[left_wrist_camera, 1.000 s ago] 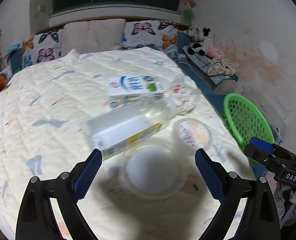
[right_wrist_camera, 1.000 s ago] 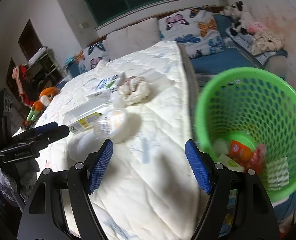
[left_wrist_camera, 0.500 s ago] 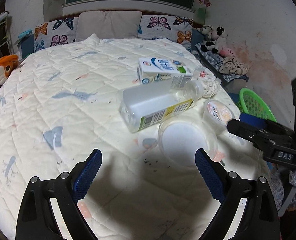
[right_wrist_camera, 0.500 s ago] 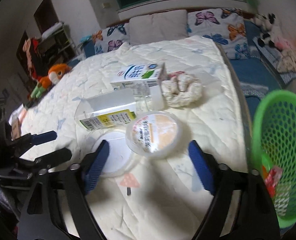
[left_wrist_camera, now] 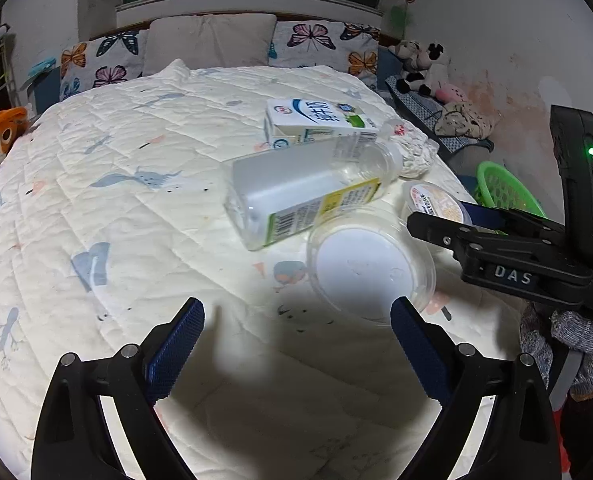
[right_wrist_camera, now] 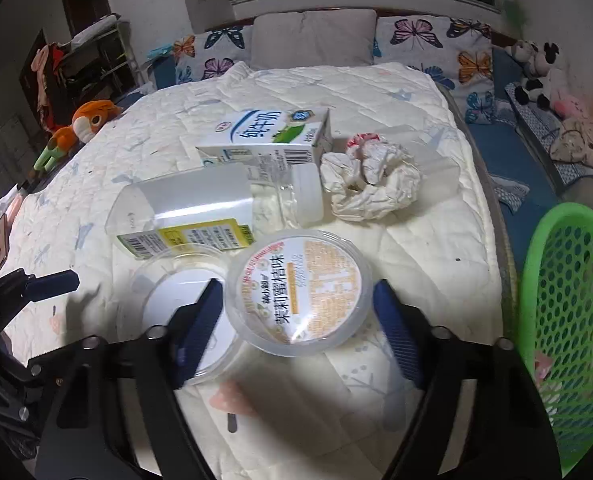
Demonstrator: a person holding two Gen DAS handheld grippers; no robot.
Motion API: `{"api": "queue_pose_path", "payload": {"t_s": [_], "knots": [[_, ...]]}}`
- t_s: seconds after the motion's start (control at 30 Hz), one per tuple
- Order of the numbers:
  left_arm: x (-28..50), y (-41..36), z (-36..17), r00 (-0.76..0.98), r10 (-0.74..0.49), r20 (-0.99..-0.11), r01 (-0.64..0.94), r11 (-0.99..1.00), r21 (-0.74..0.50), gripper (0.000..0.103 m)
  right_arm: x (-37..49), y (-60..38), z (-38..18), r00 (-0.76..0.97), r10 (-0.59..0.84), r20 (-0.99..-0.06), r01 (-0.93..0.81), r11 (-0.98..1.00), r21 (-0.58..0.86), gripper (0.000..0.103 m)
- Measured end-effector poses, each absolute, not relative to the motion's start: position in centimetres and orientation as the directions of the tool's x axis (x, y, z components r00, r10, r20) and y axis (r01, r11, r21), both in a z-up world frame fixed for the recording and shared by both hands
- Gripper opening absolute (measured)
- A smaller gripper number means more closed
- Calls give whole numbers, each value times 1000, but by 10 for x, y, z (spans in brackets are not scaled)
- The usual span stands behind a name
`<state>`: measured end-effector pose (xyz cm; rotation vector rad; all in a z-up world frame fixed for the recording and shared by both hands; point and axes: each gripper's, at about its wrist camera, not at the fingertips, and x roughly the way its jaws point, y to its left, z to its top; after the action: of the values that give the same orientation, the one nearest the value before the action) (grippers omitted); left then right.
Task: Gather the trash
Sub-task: 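Grasp a second jelly cup with the right tool while the left tool grasps the clear round lid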
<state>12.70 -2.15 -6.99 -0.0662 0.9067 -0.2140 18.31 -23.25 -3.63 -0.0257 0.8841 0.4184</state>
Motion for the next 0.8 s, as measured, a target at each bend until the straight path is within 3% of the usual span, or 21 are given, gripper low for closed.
{"api": "queue_pose_path", "payload": {"t_s": [0.8], "knots": [[151, -77, -76, 582, -200, -788, 275, 960, -41, 93, 151, -320, -6, 644, 358, -676, -228, 934, 277, 69]]}}
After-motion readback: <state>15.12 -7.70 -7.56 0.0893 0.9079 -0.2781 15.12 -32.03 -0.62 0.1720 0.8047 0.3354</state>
